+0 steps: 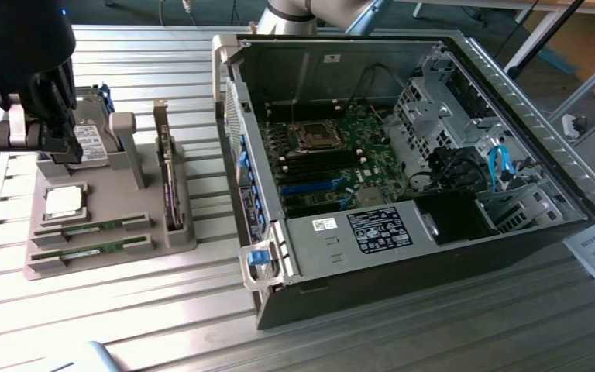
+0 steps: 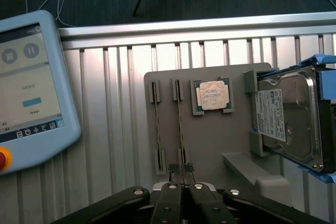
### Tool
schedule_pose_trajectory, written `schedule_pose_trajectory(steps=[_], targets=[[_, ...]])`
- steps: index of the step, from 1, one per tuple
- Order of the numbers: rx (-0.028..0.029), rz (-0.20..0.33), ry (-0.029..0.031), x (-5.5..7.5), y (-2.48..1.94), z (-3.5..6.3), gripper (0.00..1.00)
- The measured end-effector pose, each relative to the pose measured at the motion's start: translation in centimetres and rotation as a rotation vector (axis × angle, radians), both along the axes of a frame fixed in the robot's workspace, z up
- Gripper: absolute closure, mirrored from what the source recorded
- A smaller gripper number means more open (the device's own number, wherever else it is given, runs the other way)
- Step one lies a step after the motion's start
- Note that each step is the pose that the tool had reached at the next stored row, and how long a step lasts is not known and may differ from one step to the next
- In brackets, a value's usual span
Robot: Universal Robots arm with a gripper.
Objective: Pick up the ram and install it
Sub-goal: 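Pick up the ram and move it above insertion slot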
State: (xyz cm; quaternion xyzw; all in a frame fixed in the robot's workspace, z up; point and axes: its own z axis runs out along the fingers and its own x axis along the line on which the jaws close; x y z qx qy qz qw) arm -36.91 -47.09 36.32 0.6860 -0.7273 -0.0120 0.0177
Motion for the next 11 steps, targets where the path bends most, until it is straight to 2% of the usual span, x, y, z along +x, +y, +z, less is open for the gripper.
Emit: schedule_pose_trajectory(steps=[11], targets=[[-0.0001,0.0,0.0001,0.0,0.0,-0.53,0.89]])
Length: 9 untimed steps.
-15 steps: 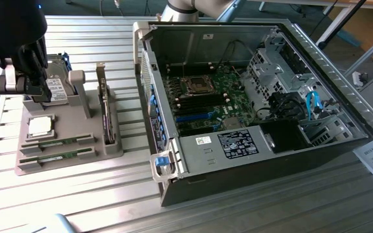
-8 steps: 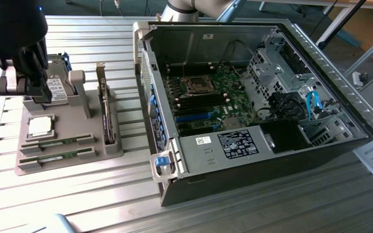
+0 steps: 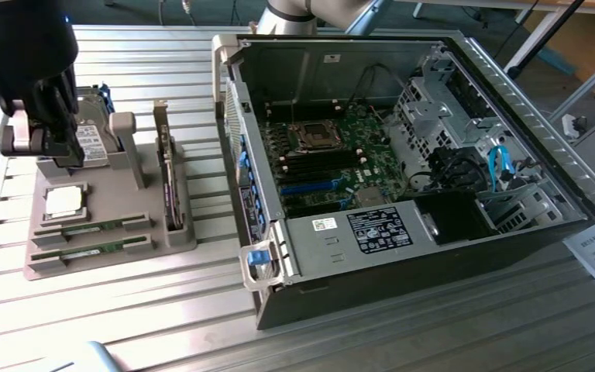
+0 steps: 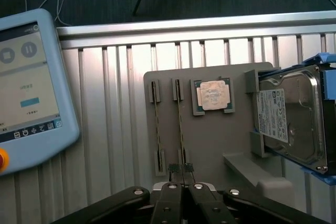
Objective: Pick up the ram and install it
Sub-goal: 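Pick up the ram and move it above insertion slot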
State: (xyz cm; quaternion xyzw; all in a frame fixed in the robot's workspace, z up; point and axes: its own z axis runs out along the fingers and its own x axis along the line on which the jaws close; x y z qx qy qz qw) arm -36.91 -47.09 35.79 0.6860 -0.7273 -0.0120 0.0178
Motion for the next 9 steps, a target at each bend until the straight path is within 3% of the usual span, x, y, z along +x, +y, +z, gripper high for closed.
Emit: schedule_pose_trajectory(steps=[9], targets=[[0.0,0.001,0.0,0.0,0.0,-0.57,0.89]])
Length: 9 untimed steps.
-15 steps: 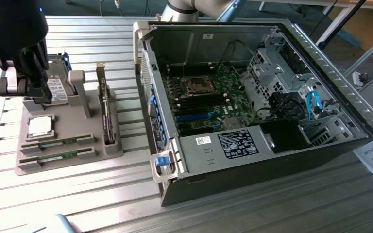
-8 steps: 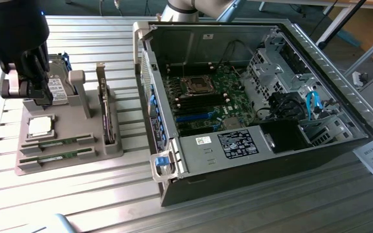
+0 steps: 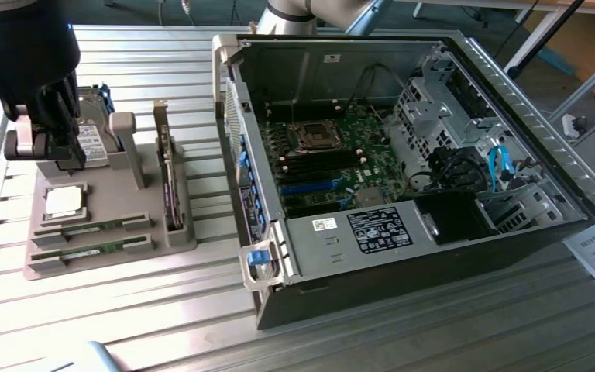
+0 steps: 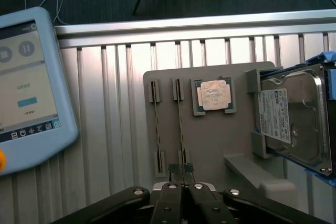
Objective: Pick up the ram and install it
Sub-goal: 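Pick up the ram and move it above insertion slot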
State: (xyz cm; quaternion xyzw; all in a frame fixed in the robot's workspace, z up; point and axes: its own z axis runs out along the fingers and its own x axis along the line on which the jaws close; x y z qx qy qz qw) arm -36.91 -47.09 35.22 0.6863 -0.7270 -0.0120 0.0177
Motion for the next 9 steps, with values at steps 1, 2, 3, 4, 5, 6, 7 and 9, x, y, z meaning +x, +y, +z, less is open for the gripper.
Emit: schedule_pose_trajectory(steps=[1,2,3,4,5,6,7,9], targets=[[0.0,0.0,0.0,0.0,0.0,-0.04,0.89],[-0.0001,0.0,0.0001,0.0,0.0,-0.08,0.89],[-0.0001,0.0,0.0002,0.0,0.0,-0.08,0.89],[0.0,0.0,0.0,0.0,0.0,-0.09,0.89],[0.0,0.0,0.0,0.0,0.0,-0.09,0.89],[0.0,0.0,0.0,0.0,0.0,-0.09,0.89],[0.0,0.0,0.0,0.0,0.0,-0.09,0.89],[0.0001,0.0,-0.0001,0.0,0.0,-0.1,0.89]])
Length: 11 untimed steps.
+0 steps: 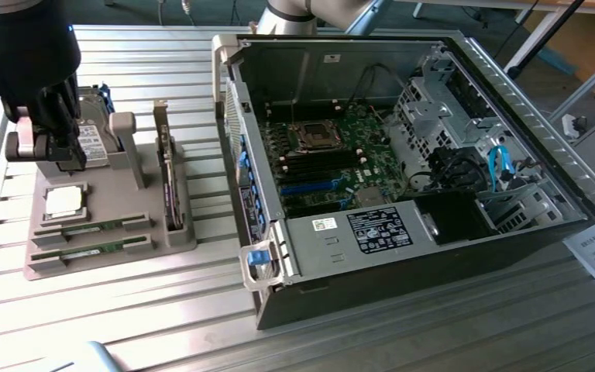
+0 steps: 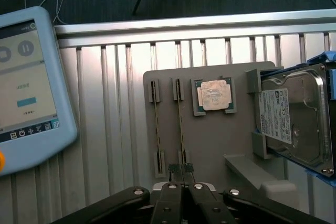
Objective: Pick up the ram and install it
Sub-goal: 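Pick up the ram and move it above insertion slot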
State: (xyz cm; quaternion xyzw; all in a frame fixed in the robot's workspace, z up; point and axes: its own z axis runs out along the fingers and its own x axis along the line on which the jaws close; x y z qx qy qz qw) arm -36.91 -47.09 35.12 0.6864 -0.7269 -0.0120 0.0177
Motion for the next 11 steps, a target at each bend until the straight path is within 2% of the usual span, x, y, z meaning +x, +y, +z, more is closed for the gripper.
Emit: schedule_pose_trajectory(steps=[3,4,5,6,11], targets=[[0.0,0.0,0.0,0.0,0.0,0.0,0.89],[0.0,0.0,0.0,0.0,0.0,0.0,0.83],[0.0,0.0,0.0,0.0,0.0,0.0,0.83],[0.0,0.0,0.0,0.0,0.0,0.0,0.76],[0.0,0.003,0.0001,0.0,0.0,-0.02,0.76]])
